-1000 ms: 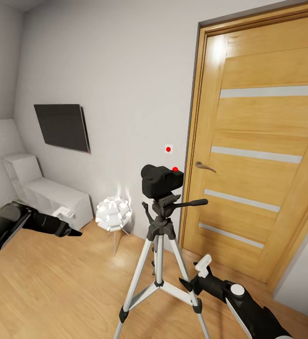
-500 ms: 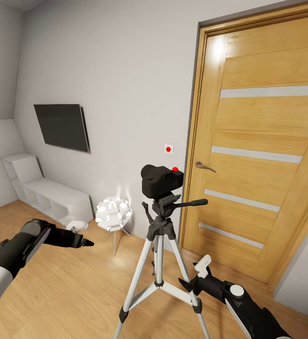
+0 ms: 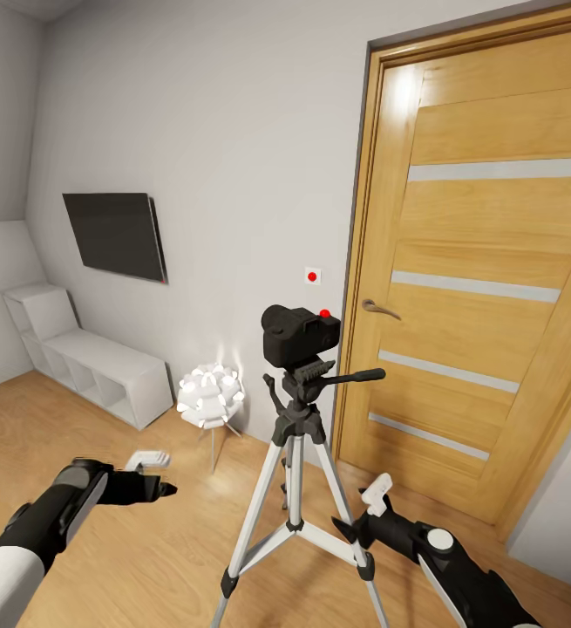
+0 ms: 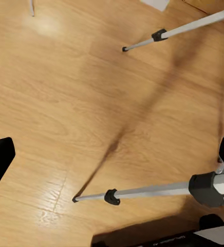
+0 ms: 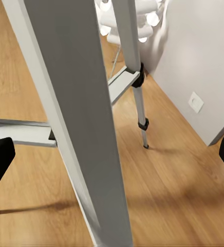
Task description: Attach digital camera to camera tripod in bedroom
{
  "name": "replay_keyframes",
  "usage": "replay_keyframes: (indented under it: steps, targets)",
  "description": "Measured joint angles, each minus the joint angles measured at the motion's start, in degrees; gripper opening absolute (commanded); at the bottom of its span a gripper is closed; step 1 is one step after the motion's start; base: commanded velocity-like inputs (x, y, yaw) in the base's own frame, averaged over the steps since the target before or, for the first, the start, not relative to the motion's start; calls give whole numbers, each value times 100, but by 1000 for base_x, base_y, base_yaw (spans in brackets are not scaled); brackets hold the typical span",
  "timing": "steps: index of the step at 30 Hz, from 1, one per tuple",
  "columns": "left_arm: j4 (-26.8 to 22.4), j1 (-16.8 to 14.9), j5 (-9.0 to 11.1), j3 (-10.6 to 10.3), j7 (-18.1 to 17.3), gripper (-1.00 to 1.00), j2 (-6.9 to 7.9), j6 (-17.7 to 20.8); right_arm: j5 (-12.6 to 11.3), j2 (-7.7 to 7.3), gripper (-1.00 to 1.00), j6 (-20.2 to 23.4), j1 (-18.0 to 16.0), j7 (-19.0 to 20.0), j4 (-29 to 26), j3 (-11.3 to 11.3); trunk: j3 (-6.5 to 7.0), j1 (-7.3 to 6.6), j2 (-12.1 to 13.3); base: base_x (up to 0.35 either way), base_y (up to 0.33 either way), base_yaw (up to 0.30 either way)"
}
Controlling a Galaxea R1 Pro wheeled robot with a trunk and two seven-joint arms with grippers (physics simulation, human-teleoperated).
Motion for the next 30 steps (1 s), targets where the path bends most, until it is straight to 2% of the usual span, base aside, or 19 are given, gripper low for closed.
replay_keyframes:
  steps: [9,10,30]
  targets:
    - [207,230,-3,99,172,100,-46,-239,-2,-41,100,24,3,-4,239,-13,0,0,0,0,0,0]
    - [328,270,-9,110,301,100,-49,-334,2,-52,100,10,30,-6,464,-10,-1,0,0,0,0,0]
    - [842,297,20,117,453,100,-72,-773,-4,-81,100,-25,70,-121,799,-45,0,0,0,0,0,0]
